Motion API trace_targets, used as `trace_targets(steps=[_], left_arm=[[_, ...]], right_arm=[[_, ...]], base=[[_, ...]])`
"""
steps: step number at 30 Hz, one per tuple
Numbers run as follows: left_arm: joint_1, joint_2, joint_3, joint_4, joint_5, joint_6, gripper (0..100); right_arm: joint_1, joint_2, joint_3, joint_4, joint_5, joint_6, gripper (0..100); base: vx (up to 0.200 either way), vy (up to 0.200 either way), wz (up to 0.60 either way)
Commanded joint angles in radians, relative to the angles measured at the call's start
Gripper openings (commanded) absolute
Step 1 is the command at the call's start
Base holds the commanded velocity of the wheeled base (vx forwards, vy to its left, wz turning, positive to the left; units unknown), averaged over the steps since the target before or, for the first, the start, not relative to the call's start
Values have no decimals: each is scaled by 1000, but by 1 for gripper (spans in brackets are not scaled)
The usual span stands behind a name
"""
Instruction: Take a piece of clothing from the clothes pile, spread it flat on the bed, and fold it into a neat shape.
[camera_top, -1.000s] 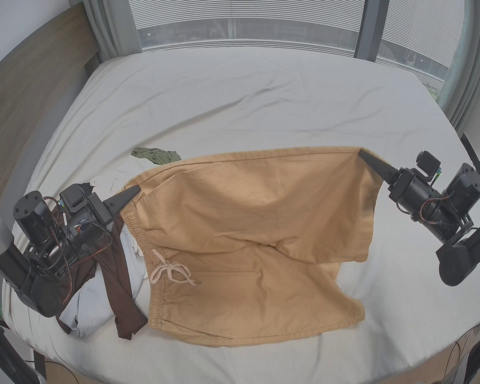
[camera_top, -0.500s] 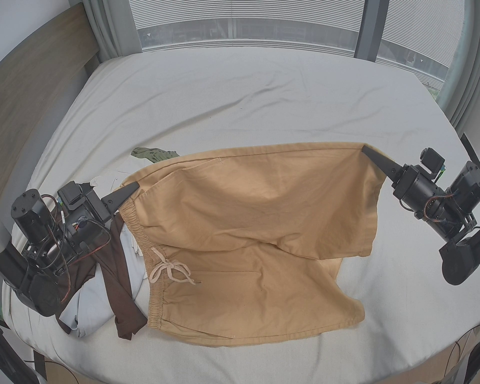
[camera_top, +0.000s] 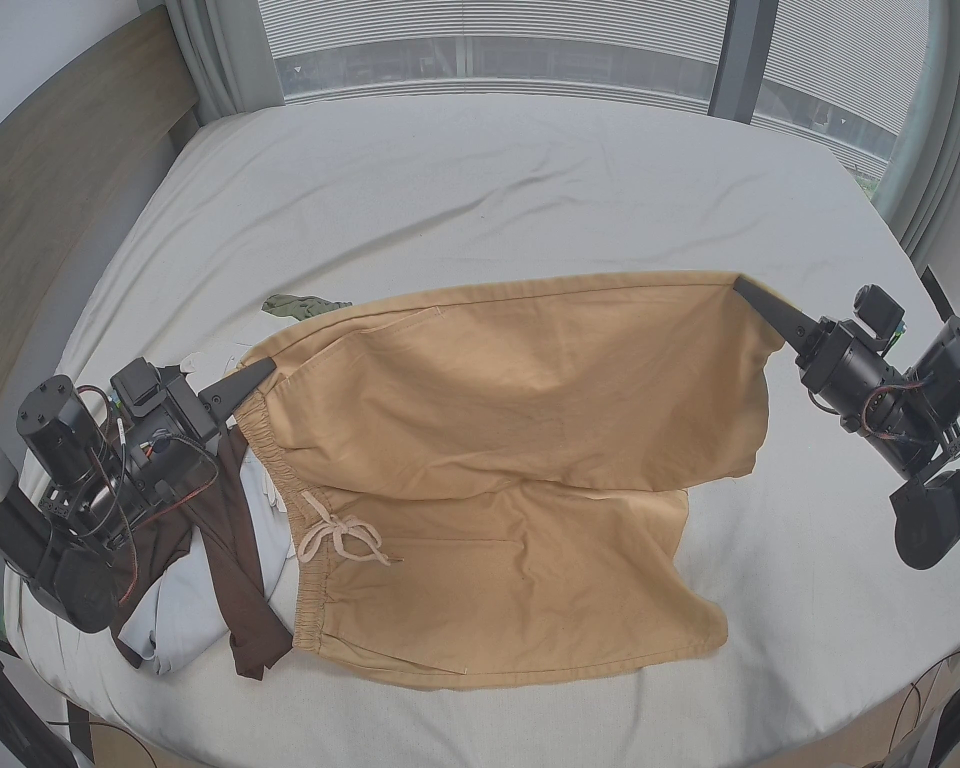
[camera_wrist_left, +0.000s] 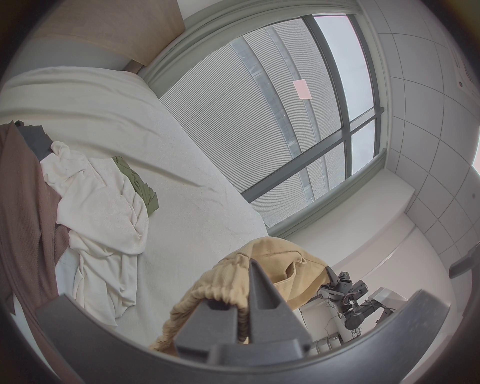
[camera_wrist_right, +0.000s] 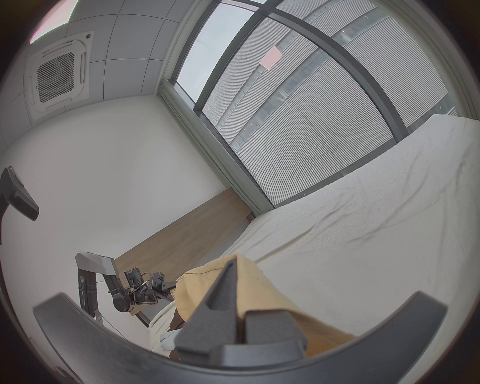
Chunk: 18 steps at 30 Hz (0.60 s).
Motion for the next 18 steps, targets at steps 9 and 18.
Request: trace_targets(steps=[9, 18], left_arm=[[11, 4, -1, -1, 0, -2, 0], [16, 6, -1, -1, 0, -2, 0]], right_arm=[[-15, -3, 0, 0, 11, 0, 0], [-34, -1, 0, 0, 21, 0, 0]], base=[[0, 0, 0], [0, 0, 0]])
